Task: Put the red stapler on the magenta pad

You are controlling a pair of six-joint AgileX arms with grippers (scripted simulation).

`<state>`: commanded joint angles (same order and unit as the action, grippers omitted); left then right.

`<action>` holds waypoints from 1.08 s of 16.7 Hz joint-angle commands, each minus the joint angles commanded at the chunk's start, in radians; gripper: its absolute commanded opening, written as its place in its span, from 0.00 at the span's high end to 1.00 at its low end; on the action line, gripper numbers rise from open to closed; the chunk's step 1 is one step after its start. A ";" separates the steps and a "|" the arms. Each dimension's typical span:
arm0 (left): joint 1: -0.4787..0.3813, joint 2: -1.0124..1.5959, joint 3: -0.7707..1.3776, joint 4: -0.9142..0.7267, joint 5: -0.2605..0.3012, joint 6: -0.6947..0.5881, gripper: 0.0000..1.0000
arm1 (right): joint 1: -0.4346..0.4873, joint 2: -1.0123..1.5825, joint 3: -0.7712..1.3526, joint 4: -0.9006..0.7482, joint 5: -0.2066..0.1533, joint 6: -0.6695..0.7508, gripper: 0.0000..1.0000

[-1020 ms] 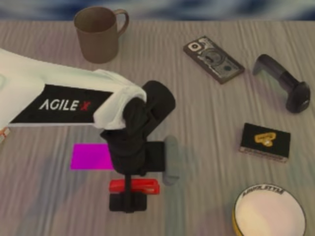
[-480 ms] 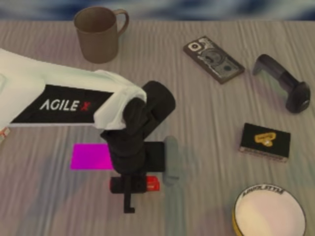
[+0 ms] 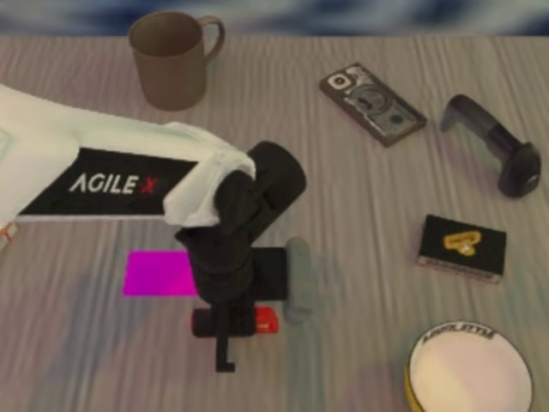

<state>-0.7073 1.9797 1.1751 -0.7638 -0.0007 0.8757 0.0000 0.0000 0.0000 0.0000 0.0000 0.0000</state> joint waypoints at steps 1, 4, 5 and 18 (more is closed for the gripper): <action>0.000 0.000 0.000 0.000 0.000 0.000 1.00 | 0.000 0.000 0.000 0.000 0.000 0.000 0.00; -0.001 -0.006 0.014 -0.016 0.000 0.003 1.00 | 0.000 0.000 0.000 0.000 0.000 0.000 0.00; -0.001 -0.013 0.033 -0.040 0.000 0.004 1.00 | 0.000 0.000 0.000 0.000 0.000 0.000 0.00; 0.011 -0.139 0.231 -0.372 -0.001 -0.003 1.00 | 0.000 0.000 0.000 0.000 0.000 0.000 0.00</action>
<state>-0.6958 1.8411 1.4065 -1.1355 -0.0021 0.8728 0.0000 0.0000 0.0000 0.0000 0.0000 0.0000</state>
